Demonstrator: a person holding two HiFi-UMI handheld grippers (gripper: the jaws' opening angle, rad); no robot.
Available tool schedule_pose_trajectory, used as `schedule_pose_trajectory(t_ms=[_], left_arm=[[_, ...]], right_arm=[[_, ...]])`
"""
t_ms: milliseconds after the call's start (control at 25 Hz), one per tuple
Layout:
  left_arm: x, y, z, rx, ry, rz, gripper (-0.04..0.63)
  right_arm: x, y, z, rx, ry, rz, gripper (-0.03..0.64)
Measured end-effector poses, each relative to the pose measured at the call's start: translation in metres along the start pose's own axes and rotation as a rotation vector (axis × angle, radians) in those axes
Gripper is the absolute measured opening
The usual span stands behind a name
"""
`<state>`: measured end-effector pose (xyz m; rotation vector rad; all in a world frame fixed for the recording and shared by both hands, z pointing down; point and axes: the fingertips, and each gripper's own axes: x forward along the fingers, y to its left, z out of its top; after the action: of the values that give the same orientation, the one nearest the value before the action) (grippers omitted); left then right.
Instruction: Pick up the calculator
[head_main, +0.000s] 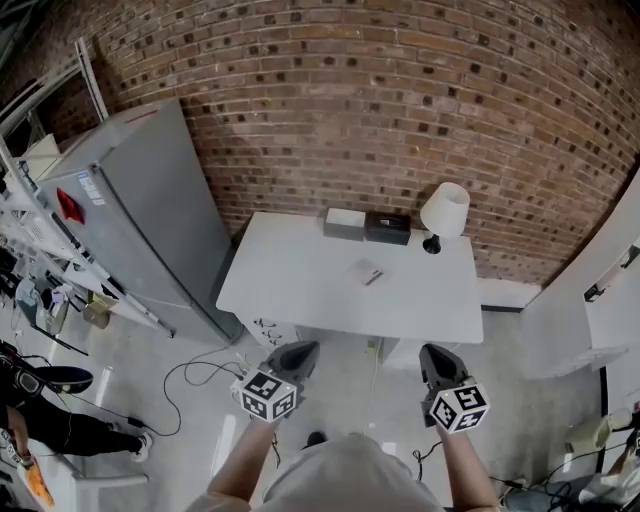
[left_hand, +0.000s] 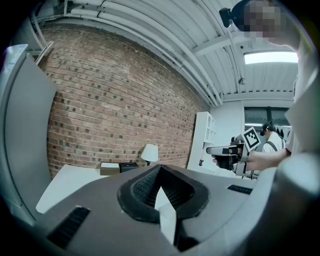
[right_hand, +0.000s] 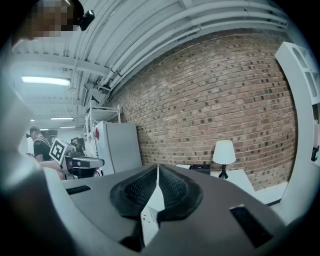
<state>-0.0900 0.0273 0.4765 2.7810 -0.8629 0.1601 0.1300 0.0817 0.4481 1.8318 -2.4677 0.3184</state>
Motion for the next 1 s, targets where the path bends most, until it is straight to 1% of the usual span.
schedule_pose_trajectory(t_ms=[240, 560, 1000], left_arm=[[0.001, -0.005, -0.003, -0.009, 0.004, 0.014, 0.013], [0.005, -0.016, -0.007, -0.016, 0.01, 0.039, 0.012], [0.01, -0.034, -0.016, -0.014, 0.017, 0.087, 0.013]], right_arm=[[-0.003, -0.002, -0.003, 0.032, 0.003, 0.031, 0.099], [-0.006, -0.011, -0.007, 0.047, 0.015, 0.072, 0.151], [-0.014, -0.029, -0.019, 0.056, 0.027, 0.126, 0.155]])
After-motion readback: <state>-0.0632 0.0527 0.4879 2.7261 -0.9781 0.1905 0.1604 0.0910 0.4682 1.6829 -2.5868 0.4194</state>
